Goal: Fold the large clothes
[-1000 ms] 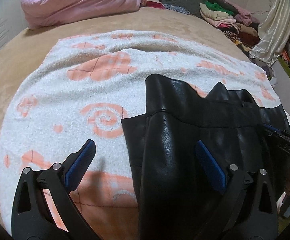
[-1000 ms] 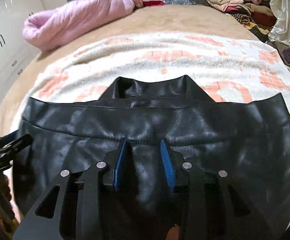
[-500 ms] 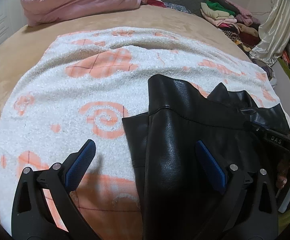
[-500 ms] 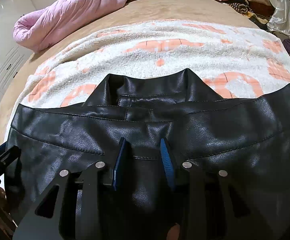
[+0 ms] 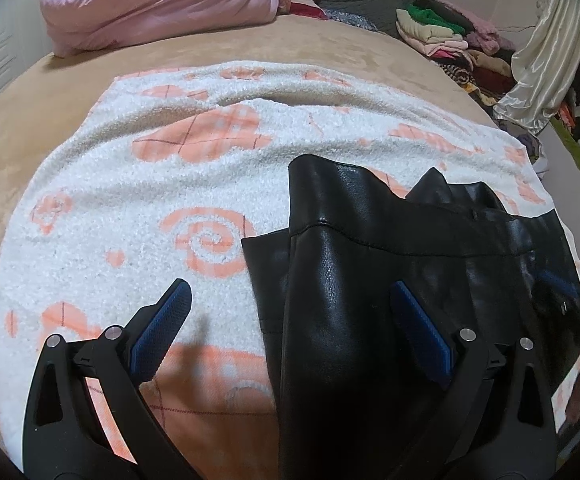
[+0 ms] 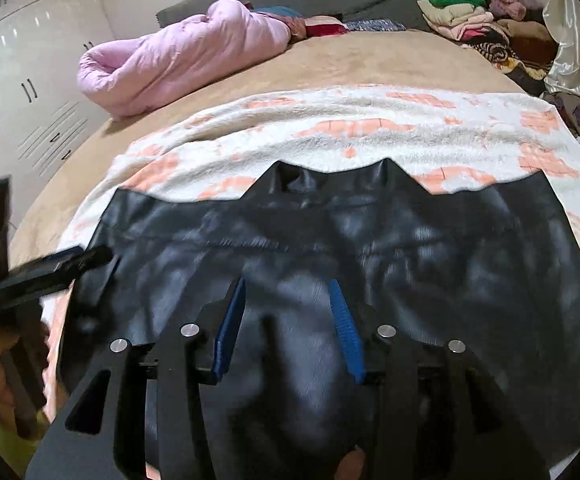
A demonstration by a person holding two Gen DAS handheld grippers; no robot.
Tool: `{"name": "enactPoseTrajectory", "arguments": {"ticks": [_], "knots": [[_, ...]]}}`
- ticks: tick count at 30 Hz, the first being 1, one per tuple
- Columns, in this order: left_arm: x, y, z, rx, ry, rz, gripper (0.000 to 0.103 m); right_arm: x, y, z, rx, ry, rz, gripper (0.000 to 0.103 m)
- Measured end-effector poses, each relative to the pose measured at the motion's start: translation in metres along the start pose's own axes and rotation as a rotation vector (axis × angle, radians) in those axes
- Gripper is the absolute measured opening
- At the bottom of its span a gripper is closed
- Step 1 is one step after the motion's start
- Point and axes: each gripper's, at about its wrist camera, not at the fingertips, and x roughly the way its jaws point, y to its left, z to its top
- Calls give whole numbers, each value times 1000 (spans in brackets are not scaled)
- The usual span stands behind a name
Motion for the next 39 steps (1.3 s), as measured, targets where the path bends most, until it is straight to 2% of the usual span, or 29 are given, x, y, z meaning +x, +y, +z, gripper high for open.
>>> {"name": "enactPoseTrajectory", "arguments": {"ticks": [5, 8, 11, 12, 13, 15, 22, 27, 31, 35, 39], "knots": [[4, 0, -4, -4, 20, -5, 93, -20, 12, -37, -27, 4, -25, 44], [9, -2, -6, 3, 30, 1, 93, -11, 6, -55, 16, 62, -25, 48], [8, -3, -7, 2, 31, 0, 93, -6, 7, -63, -9, 57, -37, 48], [8, -3, -7, 4, 31, 3, 93, -10, 11, -63, -20, 46, -38, 50], [6, -3, -6, 5, 29, 5, 93, -13, 14, -62, -25, 39, -27, 56], [3, -1, -5, 1, 23, 0, 93, -21, 22, -61, -31, 19, 17, 60], [-9, 6, 0, -14, 13, 2, 93, -34, 66, -64, -139, -19, 83, 86], [-9, 16, 1, -37, 29, 4, 93, -29, 113, -75, -324, -35, 80, 91], [-4, 24, 0, -70, 52, -36, 93, -18, 151, -90, -496, -35, 83, 92], [6, 30, -1, -102, 85, -86, 93, 3, 183, -109, -689, -33, -26, 92], [16, 34, -4, -127, 113, -120, 93, 23, 199, -118, -786, -53, -129, 93]]}}
